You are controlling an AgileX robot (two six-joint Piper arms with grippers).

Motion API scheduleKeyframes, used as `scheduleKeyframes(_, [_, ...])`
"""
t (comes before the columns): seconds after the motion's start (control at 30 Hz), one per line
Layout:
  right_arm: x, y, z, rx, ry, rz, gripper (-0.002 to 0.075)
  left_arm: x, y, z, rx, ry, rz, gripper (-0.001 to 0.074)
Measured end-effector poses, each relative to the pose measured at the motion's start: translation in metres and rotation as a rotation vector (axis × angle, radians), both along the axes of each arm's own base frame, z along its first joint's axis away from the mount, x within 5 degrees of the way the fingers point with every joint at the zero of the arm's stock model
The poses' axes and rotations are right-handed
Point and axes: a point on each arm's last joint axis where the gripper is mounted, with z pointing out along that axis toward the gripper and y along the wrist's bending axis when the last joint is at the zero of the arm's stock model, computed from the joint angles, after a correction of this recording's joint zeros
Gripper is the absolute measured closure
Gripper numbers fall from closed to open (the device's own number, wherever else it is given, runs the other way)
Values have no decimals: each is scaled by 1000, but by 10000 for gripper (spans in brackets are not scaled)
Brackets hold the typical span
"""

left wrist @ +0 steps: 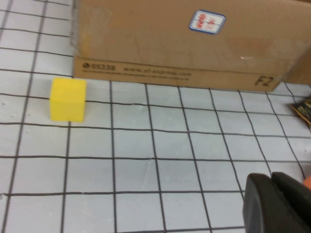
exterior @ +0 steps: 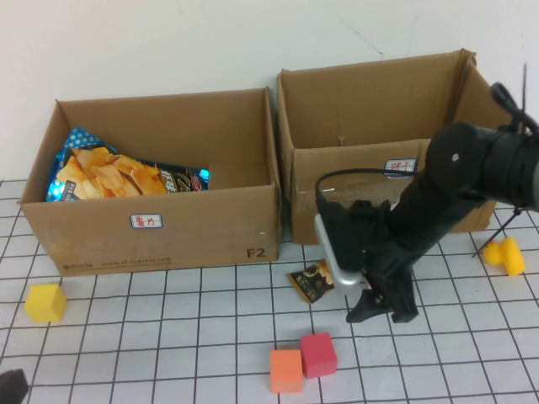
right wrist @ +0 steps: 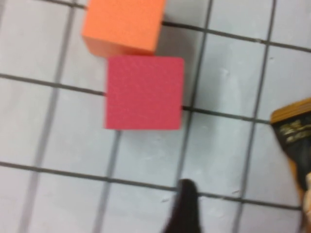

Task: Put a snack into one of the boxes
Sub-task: Pick up the biscuit

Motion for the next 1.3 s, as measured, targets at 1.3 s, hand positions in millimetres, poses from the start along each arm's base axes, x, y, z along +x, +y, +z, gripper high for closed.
scheduleKeyframes(1.3, [7,20,-39,-8,-3,22,229,6,-3,-2,-34,26,-42,736])
